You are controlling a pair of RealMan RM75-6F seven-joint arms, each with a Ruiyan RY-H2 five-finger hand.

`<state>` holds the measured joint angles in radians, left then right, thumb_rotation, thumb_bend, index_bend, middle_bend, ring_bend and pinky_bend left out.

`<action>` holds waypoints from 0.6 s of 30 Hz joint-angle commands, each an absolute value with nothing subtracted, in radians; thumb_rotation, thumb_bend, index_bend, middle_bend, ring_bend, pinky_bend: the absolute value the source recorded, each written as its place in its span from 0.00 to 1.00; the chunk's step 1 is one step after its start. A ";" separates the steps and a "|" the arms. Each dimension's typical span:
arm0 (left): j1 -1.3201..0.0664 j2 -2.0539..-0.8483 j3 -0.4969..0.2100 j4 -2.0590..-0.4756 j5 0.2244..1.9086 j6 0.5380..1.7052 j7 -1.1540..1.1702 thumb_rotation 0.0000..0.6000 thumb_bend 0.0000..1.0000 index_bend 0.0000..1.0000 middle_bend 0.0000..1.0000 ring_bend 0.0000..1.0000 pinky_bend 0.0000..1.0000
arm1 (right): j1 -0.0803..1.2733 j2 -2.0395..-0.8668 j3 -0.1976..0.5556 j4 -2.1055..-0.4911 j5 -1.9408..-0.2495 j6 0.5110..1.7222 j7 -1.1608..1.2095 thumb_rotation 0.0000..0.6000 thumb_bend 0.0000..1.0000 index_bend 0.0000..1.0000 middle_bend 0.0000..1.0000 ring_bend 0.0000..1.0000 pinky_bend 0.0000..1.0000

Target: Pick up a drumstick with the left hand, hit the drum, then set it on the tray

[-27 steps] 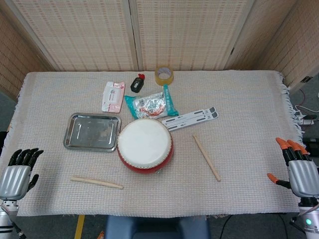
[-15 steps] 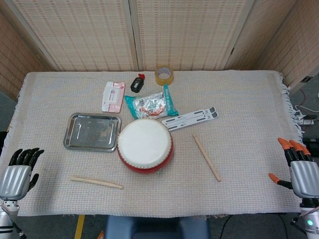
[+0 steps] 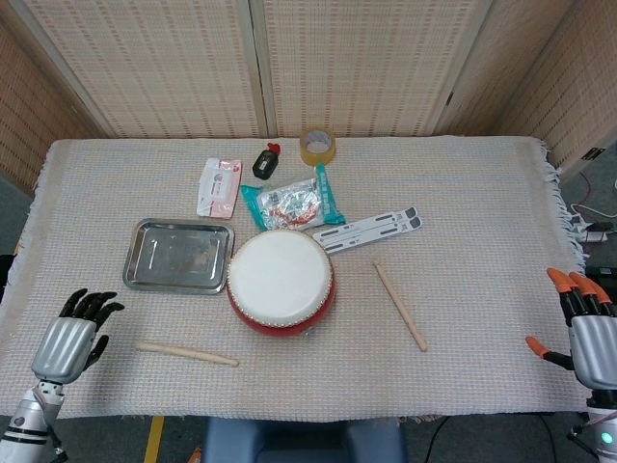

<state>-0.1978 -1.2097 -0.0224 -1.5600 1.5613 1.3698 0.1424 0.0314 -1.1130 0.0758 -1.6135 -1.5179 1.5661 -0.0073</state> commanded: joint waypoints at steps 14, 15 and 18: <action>-0.313 -1.372 0.027 -1.512 1.572 1.163 0.100 1.00 0.32 0.38 0.19 0.16 0.07 | 0.028 -1.116 0.079 -1.602 -1.504 1.557 0.004 1.00 0.06 0.07 0.12 0.00 0.13; -0.316 -1.383 0.029 -1.512 1.565 1.152 0.103 1.00 0.32 0.38 0.19 0.15 0.07 | 0.028 -1.116 0.079 -1.601 -1.503 1.557 0.005 1.00 0.06 0.07 0.12 0.00 0.13; -0.322 -1.407 0.032 -1.514 1.544 1.128 0.118 1.00 0.32 0.39 0.19 0.14 0.06 | 0.028 -1.119 0.080 -1.597 -1.499 1.554 0.010 1.00 0.06 0.07 0.12 0.00 0.13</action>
